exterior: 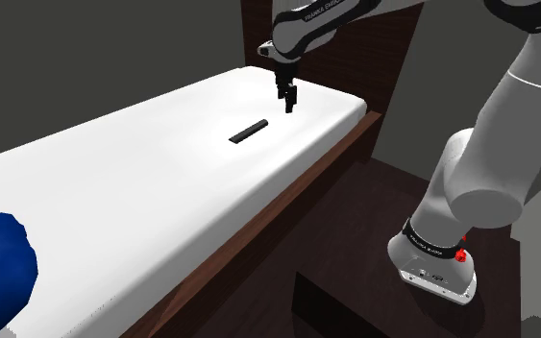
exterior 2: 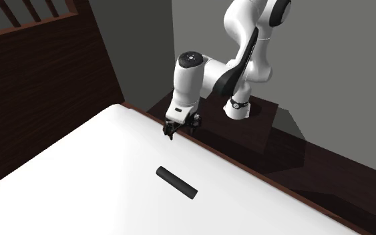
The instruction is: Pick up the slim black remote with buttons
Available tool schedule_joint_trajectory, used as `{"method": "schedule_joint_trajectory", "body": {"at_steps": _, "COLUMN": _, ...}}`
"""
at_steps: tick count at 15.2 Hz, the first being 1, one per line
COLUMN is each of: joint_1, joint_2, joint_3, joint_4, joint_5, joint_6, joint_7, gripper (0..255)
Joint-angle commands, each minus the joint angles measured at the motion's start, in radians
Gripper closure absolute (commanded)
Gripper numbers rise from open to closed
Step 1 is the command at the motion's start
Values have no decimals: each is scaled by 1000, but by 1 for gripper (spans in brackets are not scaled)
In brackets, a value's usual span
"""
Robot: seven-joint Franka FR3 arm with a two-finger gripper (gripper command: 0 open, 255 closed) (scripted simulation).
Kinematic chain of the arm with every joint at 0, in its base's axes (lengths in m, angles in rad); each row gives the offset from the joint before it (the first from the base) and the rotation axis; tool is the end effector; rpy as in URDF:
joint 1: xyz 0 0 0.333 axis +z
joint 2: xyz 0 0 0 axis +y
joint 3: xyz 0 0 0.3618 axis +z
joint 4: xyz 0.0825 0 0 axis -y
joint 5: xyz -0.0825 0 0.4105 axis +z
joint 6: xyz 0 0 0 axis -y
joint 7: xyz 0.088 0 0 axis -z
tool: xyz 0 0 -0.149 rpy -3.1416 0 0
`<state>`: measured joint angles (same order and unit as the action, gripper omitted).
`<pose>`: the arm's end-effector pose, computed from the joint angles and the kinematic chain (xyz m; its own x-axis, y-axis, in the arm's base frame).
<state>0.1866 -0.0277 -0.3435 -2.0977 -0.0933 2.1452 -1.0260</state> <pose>0.5633 -0.0973 0.4302 0.6092 0.7926 -0.0247 0.7904 -0.6045 0.0990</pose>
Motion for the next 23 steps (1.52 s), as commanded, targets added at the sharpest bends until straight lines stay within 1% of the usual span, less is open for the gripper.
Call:
{"method": "schedule_joint_trajectory", "body": {"at_steps": 1, "joint_1": 5, "joint_2": 77, "joint_3": 0, "joint_4": 53, "joint_5": 44, "joint_6": 25, "joint_7": -99, "gripper": 0}}
{"method": "schedule_joint_trajectory", "body": {"at_steps": 7, "joint_1": -10, "joint_2": 289, "joint_3": 47, "joint_4": 225, "joint_5": 156, "joint_6": 61, "joint_7": -352, "gripper": 0}}
{"method": "schedule_joint_trajectory", "body": {"at_steps": 12, "joint_1": -31, "joint_2": 450, "joint_3": 112, "joint_4": 381, "joint_5": 212, "joint_6": 63, "joint_7": -526, "gripper": 0}}
{"method": "schedule_joint_trajectory", "body": {"at_steps": 13, "joint_1": -33, "joint_2": 456, "joint_3": 115, "joint_4": 387, "joint_5": 213, "joint_6": 63, "joint_7": -532, "gripper": 0}}
{"method": "schedule_joint_trajectory", "body": {"at_steps": 20, "joint_1": -38, "joint_2": 505, "joint_3": 124, "joint_4": 354, "joint_5": 229, "joint_6": 144, "joint_7": -542, "gripper": 0}}
{"method": "schedule_joint_trajectory", "body": {"at_steps": 22, "joint_1": -38, "joint_2": 505, "joint_3": 124, "joint_4": 354, "joint_5": 229, "joint_6": 144, "joint_7": -542, "gripper": 0}}
{"method": "schedule_joint_trajectory", "body": {"at_steps": 23, "joint_1": -37, "joint_2": 503, "joint_3": 124, "joint_4": 353, "joint_5": 228, "joint_6": 143, "joint_7": -541, "gripper": 255}}
